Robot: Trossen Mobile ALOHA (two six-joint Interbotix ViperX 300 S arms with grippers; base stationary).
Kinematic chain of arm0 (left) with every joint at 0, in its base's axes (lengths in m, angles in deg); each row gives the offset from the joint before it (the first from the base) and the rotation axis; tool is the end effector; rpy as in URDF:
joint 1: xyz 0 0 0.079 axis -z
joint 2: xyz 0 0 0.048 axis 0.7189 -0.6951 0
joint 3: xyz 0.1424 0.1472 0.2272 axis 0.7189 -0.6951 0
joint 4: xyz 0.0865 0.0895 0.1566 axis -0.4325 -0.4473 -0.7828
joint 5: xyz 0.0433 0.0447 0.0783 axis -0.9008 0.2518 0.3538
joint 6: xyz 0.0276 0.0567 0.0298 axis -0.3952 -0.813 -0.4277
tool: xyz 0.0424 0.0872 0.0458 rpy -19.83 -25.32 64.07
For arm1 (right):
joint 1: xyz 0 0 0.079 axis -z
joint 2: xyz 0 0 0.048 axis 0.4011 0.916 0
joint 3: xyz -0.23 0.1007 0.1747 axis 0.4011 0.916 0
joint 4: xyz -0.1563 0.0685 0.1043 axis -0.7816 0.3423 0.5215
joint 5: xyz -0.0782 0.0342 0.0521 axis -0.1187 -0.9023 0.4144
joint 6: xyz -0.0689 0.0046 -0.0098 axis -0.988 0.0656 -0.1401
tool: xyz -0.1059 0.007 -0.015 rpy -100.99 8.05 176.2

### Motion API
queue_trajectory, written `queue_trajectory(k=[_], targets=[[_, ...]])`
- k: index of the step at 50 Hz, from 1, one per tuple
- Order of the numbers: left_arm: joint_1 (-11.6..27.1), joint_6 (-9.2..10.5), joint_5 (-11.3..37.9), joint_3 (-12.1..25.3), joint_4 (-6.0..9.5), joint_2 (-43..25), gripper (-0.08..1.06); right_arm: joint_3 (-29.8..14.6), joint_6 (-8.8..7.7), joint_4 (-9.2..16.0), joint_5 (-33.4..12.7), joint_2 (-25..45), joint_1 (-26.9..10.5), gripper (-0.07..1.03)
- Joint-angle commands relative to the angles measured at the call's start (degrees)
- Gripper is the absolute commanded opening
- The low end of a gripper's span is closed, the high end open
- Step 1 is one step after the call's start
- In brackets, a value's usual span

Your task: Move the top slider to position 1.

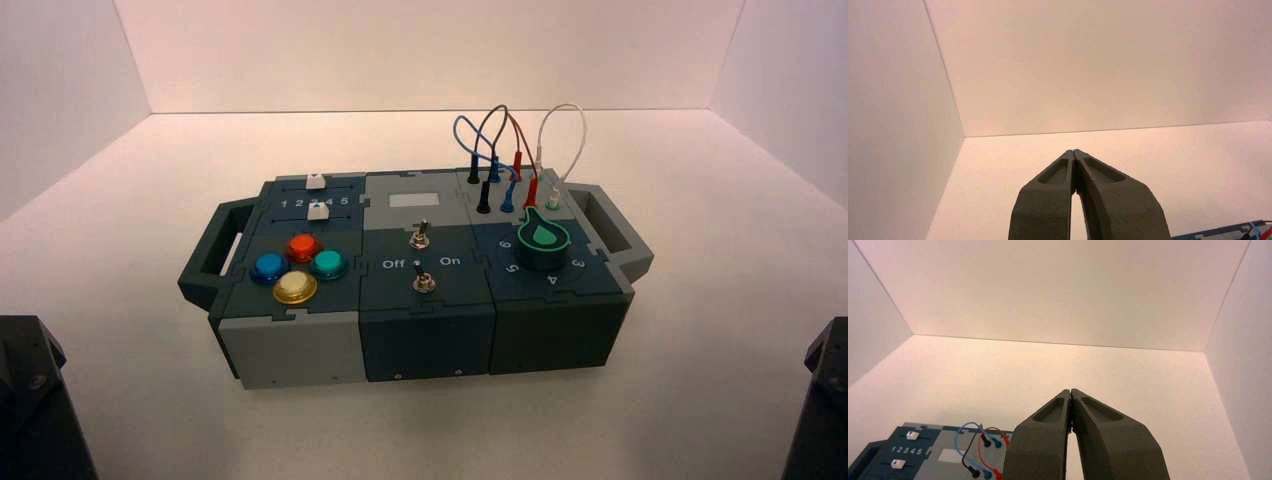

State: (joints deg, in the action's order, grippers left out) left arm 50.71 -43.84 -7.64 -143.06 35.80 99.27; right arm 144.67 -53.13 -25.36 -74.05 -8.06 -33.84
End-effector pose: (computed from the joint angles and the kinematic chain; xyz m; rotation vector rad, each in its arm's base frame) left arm 0.2108 -0.0189 0.2893 0.0077 0.2485 -0.0897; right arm 0.1844 0.0390 0.2717 0.0515 0.3255 0.1964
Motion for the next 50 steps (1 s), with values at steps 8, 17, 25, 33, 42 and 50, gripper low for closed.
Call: queue_trajectory(k=[8,17,25,33,42,50], targets=[[-0.4,-0.09,-0.6,0.8,0.00,-0.4,-0.03,-0.9,0.35,0.5,-0.2,0.7,0.2,-0.02],[-0.4,-0.09,-0.5,0.5,0.00,-0.4,-0.03,-0.9,0.35,1.3,-0.2,0.8,0.2,-0.03],[-0.4,-0.09,1.1,1.1,0.18,-0.4,-0.03,-0.9,0.35,2.5,-1.0,1.1,0.1,-0.02],[-0.4,0.00,5.5,2.5,1.32,-2.5,-0.03,-1.9,0.35,3.5,-3.7,5.3,-0.3,-0.02],[0.8,0.62,10.7,4.1,1.49,-7.0,-0.03,-3.2,0.18,4.3,-5.4,11.7,-0.3,-0.03],[2.7,0.70,15.0,5.7,1.41,-12.0,-0.03,-4.1,-0.44,5.8,-6.2,16.4,-1.0,-0.02]])
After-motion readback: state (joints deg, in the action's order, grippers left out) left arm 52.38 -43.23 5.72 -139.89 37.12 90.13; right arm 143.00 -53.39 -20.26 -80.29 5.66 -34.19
